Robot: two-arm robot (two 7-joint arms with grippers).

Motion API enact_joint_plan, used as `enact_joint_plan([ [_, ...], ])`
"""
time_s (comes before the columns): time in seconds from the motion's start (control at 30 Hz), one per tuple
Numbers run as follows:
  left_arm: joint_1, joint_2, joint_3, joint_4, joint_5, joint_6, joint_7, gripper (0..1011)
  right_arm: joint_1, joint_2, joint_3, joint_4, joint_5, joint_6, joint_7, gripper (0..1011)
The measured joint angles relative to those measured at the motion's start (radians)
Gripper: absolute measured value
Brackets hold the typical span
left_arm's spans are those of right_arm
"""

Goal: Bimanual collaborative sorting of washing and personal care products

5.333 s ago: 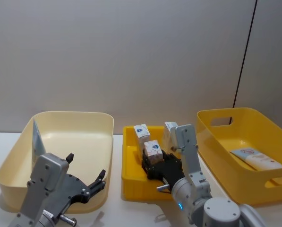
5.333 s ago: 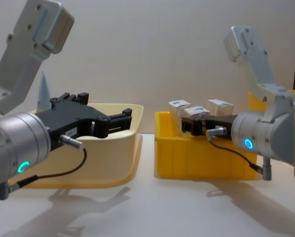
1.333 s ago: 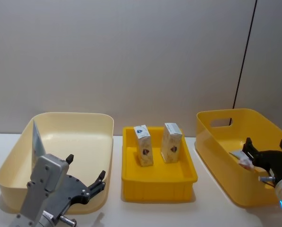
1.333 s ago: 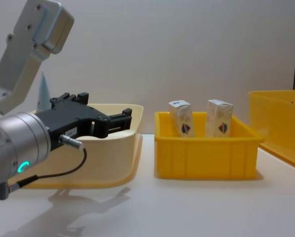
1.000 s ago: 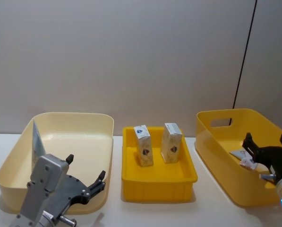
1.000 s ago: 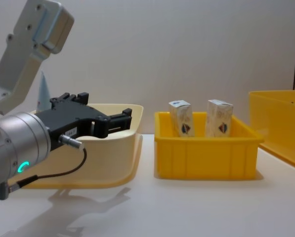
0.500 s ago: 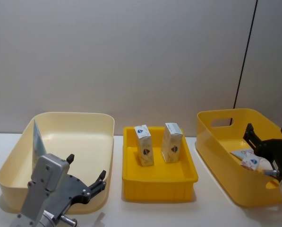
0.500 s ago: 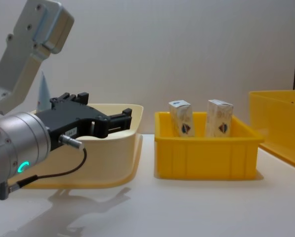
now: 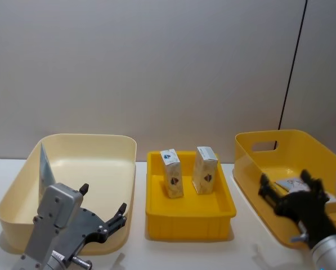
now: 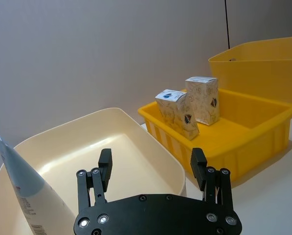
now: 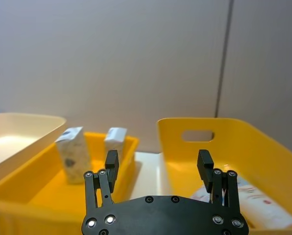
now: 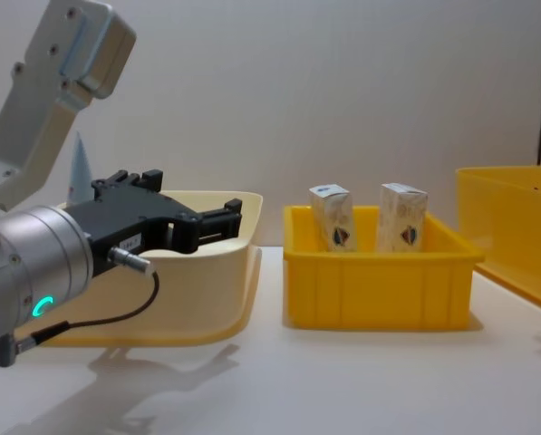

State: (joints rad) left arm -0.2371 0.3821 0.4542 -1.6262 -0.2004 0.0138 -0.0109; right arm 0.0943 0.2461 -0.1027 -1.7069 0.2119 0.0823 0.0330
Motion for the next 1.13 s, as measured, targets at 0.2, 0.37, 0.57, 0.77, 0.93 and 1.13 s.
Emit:
enact_joint_plan([
  [0.2, 0.000, 0.000, 0.000, 0.000, 0.000, 0.000, 0.000, 1001, -0.055, 0.046, -0.062, -0.030, 0.038, -0.024, 0.018, 1001],
  [0.37, 0.000, 0.000, 0.000, 0.000, 0.000, 0.000, 0.000, 1002, -0.087, 0.073, -0.099, -0.048, 0.060, -0.039, 0.028, 1001],
  [0.57, 0.000, 0.000, 0.000, 0.000, 0.000, 0.000, 0.000, 1002, -0.107, 0.090, -0.122, -0.059, 0.075, -0.048, 0.034, 1001],
  [0.77, 0.000, 0.000, 0.000, 0.000, 0.000, 0.000, 0.000, 1002, -0.109, 0.091, -0.123, -0.060, 0.076, -0.048, 0.034, 1001],
  [0.93, 0.000, 0.000, 0.000, 0.000, 0.000, 0.000, 0.000, 1002, -0.109, 0.091, -0.123, -0.060, 0.076, -0.049, 0.034, 1001],
  [1.13, 0.000, 0.000, 0.000, 0.000, 0.000, 0.000, 0.000, 1002, -0.109, 0.091, -0.123, -0.060, 0.076, -0.048, 0.034, 1001],
])
